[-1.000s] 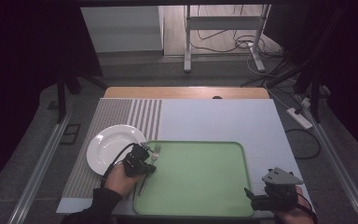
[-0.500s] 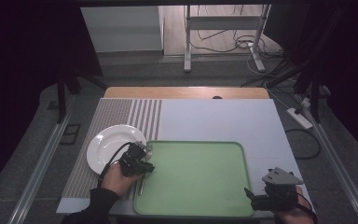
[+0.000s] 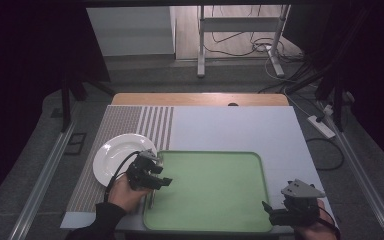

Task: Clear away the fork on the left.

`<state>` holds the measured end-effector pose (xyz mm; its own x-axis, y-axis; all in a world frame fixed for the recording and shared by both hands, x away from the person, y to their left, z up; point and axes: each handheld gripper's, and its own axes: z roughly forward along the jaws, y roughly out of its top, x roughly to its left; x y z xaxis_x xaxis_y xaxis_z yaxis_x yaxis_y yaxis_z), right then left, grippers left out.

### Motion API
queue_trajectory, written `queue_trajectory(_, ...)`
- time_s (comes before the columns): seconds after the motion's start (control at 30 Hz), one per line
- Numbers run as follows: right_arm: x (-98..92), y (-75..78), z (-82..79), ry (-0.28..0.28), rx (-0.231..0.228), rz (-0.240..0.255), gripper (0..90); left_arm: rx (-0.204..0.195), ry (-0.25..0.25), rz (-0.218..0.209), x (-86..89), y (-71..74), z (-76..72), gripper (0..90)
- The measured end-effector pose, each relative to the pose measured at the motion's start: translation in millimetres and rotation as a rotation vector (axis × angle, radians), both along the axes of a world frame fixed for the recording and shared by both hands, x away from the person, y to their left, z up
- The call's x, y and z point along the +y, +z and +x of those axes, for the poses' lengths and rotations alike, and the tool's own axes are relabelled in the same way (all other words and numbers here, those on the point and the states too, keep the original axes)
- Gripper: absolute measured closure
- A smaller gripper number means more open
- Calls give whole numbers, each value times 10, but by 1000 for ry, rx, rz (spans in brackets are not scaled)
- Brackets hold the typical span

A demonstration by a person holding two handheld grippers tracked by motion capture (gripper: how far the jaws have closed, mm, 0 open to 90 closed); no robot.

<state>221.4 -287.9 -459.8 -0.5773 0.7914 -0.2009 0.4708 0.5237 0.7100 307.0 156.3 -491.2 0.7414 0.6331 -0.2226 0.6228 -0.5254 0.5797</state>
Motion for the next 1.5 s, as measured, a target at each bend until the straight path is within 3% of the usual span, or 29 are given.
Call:
queue_trajectory(0.13, -2, 0, 1, 2, 0, -1, 0, -9, 2, -41, 38, 7, -3, 194)
queue_trajectory(0.27, -1, -1, 2, 0, 0, 2, 0, -15, 2, -38, 73, 23, -30, 58)
queue_trajectory(0.4, -2, 0, 2, 0, 1, 2, 0, 32, -19, -133, 169, 21, -38, 0)
queue_trajectory(0.47, -1, -1, 1, 0, 0, 1, 0, 20, -14, -151, 218, 24, -51, 0)
queue_trajectory(0.6, 0, -2, 1, -4, -1, 3, 0, -26, 34, -133, 278, 42, -90, 0)
queue_trajectory(0.8, 0, 0, 0, -7, -1, 5, 0, -63, 55, -114, 347, 42, -170, 0)
queue_trajectory(0.97, -2, 3, -3, -7, -2, 4, 0, -89, 88, -141, 460, 60, -259, 0)
queue_trajectory(1.5, 2, 5, -3, -10, -3, 5, 0, -88, 170, -172, 795, 22, -559, 0)
